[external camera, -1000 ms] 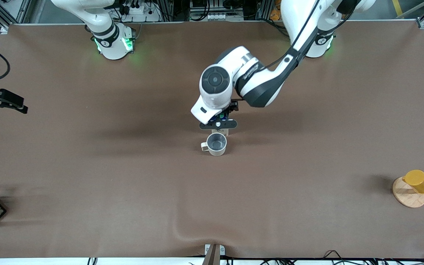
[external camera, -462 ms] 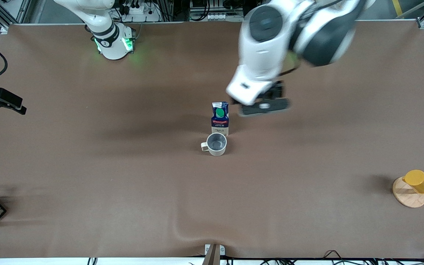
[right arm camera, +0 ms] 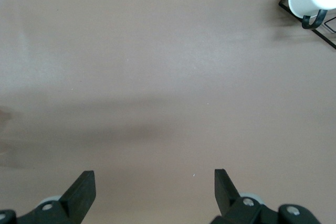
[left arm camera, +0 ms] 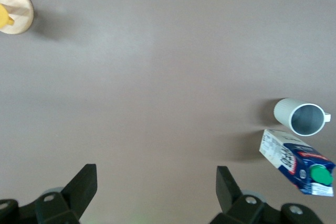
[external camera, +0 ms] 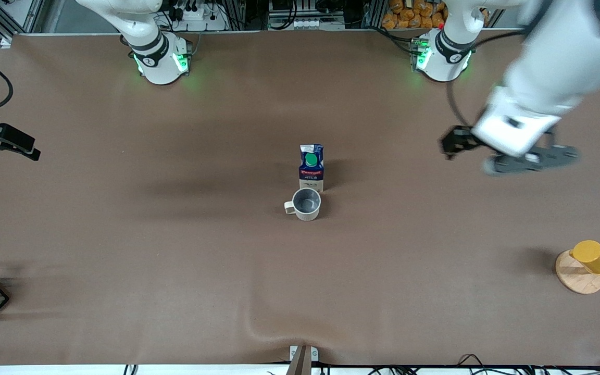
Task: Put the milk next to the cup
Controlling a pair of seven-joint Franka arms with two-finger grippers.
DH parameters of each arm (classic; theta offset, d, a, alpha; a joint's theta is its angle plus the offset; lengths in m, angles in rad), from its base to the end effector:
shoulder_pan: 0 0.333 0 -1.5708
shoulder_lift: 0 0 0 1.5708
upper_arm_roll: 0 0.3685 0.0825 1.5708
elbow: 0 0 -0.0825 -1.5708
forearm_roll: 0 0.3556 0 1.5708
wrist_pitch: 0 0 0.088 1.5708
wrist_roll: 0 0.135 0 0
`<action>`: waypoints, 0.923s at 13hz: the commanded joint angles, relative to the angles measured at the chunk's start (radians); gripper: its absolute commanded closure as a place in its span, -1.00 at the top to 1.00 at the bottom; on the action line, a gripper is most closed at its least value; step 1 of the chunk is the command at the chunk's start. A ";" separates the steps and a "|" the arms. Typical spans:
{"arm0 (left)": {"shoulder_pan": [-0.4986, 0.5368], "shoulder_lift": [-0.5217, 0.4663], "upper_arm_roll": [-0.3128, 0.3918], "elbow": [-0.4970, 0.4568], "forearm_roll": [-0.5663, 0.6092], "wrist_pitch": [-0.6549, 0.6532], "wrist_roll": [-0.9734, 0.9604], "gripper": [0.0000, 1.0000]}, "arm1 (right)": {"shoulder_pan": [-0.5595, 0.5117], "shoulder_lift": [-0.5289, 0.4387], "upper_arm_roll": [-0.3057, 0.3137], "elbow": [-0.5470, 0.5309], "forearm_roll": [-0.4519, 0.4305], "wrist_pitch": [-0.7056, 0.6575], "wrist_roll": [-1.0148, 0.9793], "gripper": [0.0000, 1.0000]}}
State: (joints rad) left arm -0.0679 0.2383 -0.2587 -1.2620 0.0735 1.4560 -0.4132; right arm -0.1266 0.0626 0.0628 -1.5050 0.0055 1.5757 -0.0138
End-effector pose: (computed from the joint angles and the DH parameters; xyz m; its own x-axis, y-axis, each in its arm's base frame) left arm 0.5747 -0.1592 0.6439 0.9946 0.0997 -0.0285 0.0990 -0.9947 -0.0265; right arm 0.5486 -0.0356 0.6450 0.9987 -0.0502 0.0084 -0.0501 -0.9987 -0.0093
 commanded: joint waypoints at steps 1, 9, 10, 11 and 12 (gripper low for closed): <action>0.095 -0.043 -0.011 -0.031 -0.029 -0.002 0.106 1.00 | 0.033 -0.014 -0.035 -0.001 -0.021 -0.013 0.018 1.00; 0.171 -0.100 -0.004 -0.066 -0.015 -0.014 0.208 1.00 | 0.091 -0.010 -0.104 0.002 -0.015 -0.011 0.018 1.00; 0.172 -0.099 -0.004 -0.068 -0.015 -0.008 0.208 1.00 | 0.091 -0.010 -0.104 0.002 -0.015 -0.013 0.018 1.00; 0.172 -0.097 -0.004 -0.069 -0.015 -0.002 0.208 1.00 | 0.091 -0.009 -0.104 0.002 -0.015 -0.013 0.017 1.00; 0.181 -0.100 -0.004 -0.074 -0.015 -0.002 0.208 1.00 | 0.091 -0.009 -0.104 0.002 -0.015 -0.013 0.017 1.00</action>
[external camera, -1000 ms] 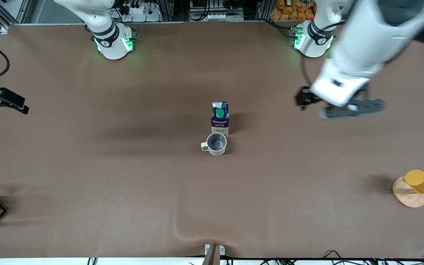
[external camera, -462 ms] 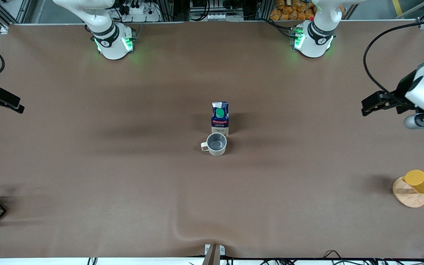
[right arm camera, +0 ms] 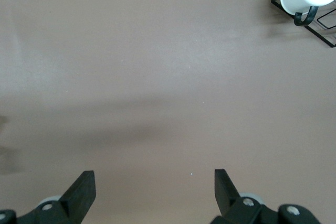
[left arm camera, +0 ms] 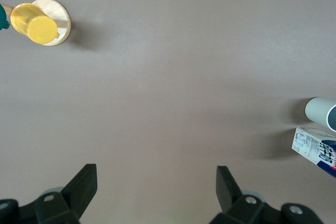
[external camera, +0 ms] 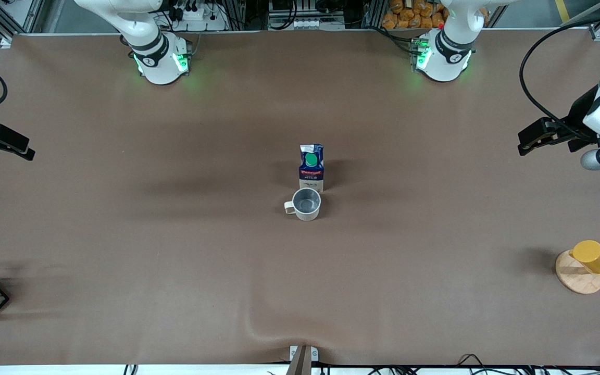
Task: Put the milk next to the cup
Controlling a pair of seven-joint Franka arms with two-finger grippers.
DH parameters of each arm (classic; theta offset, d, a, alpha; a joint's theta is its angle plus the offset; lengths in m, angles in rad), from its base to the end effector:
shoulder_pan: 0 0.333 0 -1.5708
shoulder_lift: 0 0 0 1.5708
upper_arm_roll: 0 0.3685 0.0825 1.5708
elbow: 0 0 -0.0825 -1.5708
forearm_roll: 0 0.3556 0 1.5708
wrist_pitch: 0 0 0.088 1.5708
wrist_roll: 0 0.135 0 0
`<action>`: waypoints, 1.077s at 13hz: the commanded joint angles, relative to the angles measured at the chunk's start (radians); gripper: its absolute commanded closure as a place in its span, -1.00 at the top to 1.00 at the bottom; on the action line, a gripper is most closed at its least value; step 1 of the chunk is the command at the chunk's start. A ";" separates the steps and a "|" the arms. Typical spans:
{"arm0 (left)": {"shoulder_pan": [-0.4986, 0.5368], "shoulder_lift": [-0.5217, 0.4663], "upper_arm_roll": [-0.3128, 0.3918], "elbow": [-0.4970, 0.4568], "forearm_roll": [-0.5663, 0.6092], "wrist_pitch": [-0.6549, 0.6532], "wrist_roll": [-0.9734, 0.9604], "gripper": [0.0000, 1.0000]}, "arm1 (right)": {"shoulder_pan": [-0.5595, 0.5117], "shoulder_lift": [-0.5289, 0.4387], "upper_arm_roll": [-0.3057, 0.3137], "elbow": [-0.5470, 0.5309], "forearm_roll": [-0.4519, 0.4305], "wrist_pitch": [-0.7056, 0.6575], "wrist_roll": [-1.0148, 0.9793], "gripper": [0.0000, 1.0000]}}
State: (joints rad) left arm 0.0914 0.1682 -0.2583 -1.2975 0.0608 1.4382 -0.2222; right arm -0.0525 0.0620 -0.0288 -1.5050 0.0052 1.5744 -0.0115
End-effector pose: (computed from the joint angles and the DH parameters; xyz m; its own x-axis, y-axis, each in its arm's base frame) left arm 0.5666 -0.0700 0.6672 0.9977 0.0658 -0.0177 0.0654 -0.9976 -0.0221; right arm 0.5477 -0.0433 0.6452 0.9975 -0.0697 0.0075 -0.0697 -0.9976 -0.0033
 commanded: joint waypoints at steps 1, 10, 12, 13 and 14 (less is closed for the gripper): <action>0.059 -0.033 -0.012 -0.046 -0.015 0.016 0.018 1.00 | 0.017 -0.008 -0.013 0.003 -0.013 -0.011 0.015 1.00; -0.065 -0.269 0.143 -0.347 -0.018 0.165 0.043 1.00 | 0.005 -0.002 -0.013 0.006 -0.007 -0.008 0.005 1.00; -0.142 -0.250 0.223 -0.326 -0.015 0.157 0.095 1.00 | 0.005 -0.004 -0.014 0.003 -0.005 -0.013 0.005 1.00; -0.159 -0.228 0.234 -0.287 -0.013 0.148 0.101 1.00 | 0.005 -0.005 -0.014 0.002 -0.005 -0.016 0.005 1.00; -0.159 -0.196 0.234 -0.237 -0.012 0.102 0.101 1.00 | 0.005 -0.005 -0.014 0.003 -0.007 -0.019 0.005 1.00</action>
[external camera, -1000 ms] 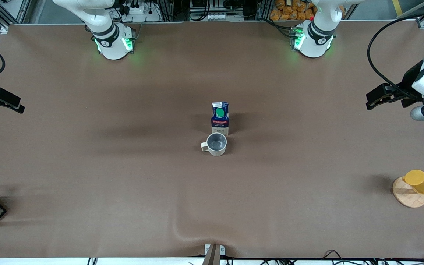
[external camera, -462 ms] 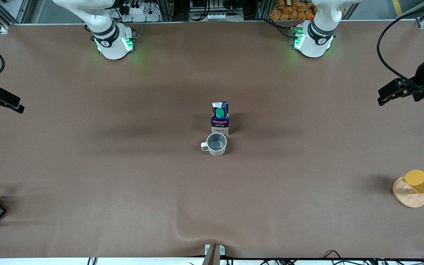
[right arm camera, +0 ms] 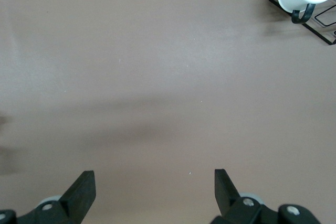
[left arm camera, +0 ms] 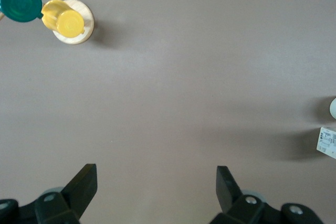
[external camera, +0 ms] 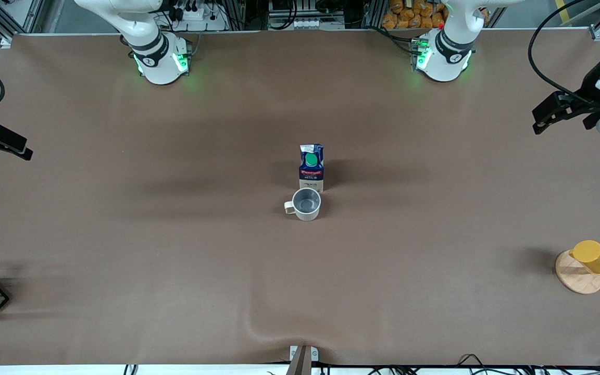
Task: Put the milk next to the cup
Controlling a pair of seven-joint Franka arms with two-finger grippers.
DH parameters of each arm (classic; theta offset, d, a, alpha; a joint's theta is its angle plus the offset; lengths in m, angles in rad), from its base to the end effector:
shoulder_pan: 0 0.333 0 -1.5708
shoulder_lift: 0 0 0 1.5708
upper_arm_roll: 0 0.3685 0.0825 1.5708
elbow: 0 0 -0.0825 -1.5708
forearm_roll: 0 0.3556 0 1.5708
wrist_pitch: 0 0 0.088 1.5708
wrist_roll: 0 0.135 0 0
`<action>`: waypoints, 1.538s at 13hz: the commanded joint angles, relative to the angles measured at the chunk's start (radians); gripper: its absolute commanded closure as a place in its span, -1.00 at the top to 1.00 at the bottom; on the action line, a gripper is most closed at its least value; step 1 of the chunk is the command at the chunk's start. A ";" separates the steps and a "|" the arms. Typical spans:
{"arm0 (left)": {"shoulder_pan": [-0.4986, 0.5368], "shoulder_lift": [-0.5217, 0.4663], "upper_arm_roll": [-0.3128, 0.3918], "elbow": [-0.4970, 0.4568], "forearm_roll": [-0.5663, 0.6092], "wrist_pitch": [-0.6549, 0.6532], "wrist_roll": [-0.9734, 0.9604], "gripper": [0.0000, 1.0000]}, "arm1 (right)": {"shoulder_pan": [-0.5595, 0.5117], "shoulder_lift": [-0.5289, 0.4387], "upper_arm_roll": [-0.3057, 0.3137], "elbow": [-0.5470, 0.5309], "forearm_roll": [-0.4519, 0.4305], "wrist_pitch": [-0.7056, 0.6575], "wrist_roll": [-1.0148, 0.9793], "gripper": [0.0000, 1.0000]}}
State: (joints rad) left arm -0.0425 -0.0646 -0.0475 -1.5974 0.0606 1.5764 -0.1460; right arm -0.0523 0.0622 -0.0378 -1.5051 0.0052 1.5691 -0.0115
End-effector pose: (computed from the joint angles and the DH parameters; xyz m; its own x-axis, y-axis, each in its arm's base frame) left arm 0.5032 -0.0382 0.6712 0.9971 0.0554 0.0523 0.0584 -0.9967 -0.0566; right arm 0.5467 -0.0479 0.6446 0.9969 -0.0784 0.0019 -0.0784 -0.9969 -0.0028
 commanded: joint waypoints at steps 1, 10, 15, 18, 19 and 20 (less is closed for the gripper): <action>-0.024 0.064 0.023 0.110 -0.015 -0.062 0.026 1.00 | 0.005 -0.004 -0.004 0.003 -0.007 -0.014 0.005 1.00; -0.017 0.051 0.023 0.083 -0.027 -0.070 0.040 1.00 | 0.016 -0.007 -0.001 0.006 -0.016 -0.014 0.018 1.00; -0.008 0.062 0.021 0.094 -0.050 -0.070 0.040 1.00 | 0.014 -0.005 -0.002 0.006 -0.017 -0.014 0.018 1.00; -0.011 0.063 0.012 0.085 -0.051 -0.067 0.036 1.00 | 0.014 -0.005 -0.002 0.006 -0.017 -0.014 0.016 1.00; -0.008 0.060 0.006 0.079 -0.063 -0.069 0.029 1.00 | 0.014 -0.005 -0.001 0.006 -0.017 -0.014 0.016 1.00; -0.007 0.062 0.006 0.079 -0.068 -0.069 0.031 1.00 | 0.016 -0.005 -0.001 0.006 -0.016 -0.014 0.016 1.00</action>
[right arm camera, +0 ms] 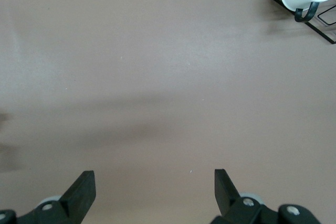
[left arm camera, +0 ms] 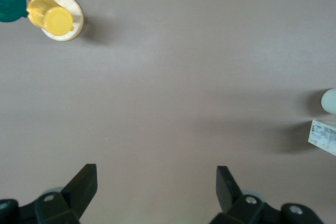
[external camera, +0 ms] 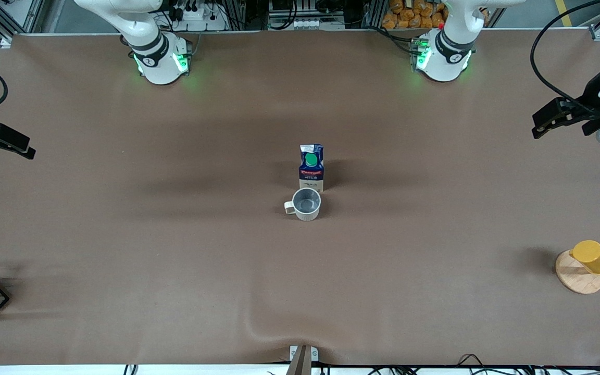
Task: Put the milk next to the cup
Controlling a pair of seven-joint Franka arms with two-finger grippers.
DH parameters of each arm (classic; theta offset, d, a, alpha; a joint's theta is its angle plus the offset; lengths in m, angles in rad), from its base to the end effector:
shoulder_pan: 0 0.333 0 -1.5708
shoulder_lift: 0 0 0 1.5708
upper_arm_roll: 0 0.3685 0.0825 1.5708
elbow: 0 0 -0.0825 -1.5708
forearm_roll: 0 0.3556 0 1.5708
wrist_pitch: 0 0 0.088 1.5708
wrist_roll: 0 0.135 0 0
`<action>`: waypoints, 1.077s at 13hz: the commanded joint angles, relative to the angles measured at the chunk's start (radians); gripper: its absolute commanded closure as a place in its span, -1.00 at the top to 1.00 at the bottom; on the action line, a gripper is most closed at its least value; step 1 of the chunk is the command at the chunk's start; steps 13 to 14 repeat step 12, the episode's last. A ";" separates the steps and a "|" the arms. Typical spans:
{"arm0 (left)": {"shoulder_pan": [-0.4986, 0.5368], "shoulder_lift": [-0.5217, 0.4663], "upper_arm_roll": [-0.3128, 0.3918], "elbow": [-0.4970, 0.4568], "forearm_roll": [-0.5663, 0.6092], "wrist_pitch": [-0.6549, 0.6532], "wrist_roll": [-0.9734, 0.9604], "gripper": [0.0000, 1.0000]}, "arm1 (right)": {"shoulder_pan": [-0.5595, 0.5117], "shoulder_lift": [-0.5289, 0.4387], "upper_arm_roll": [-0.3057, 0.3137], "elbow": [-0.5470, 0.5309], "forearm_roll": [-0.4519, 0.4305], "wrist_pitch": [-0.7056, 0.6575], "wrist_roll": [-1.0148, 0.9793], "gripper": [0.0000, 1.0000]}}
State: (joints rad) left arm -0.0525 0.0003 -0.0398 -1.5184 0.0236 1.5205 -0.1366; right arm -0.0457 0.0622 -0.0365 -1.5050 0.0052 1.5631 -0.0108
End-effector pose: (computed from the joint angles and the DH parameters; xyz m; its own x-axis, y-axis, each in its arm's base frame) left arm 0.5198 -0.0448 0.6676 0.9990 0.0454 0.0050 0.0455 -0.9987 -0.0231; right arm 0.5462 -0.0435 0.6441 0.9975 -0.0712 -0.0040 -0.0713 -0.9975 -0.0030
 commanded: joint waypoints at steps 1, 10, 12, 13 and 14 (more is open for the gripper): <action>0.003 0.003 0.000 0.003 -0.030 -0.011 0.025 1.00 | 0.010 -0.005 -0.002 0.006 -0.016 -0.009 0.015 1.00; 0.005 0.018 0.001 0.010 -0.047 -0.003 0.025 1.00 | 0.009 -0.005 -0.002 0.005 -0.014 -0.009 0.015 1.00; 0.003 0.020 0.001 0.009 -0.045 -0.003 0.028 1.00 | 0.009 -0.005 -0.002 0.005 -0.014 -0.009 0.015 1.00; 0.003 0.020 0.001 0.009 -0.045 -0.003 0.028 1.00 | 0.009 -0.005 -0.002 0.005 -0.014 -0.009 0.015 1.00; 0.003 0.020 0.001 0.009 -0.045 -0.003 0.028 1.00 | 0.009 -0.005 -0.002 0.005 -0.014 -0.009 0.015 1.00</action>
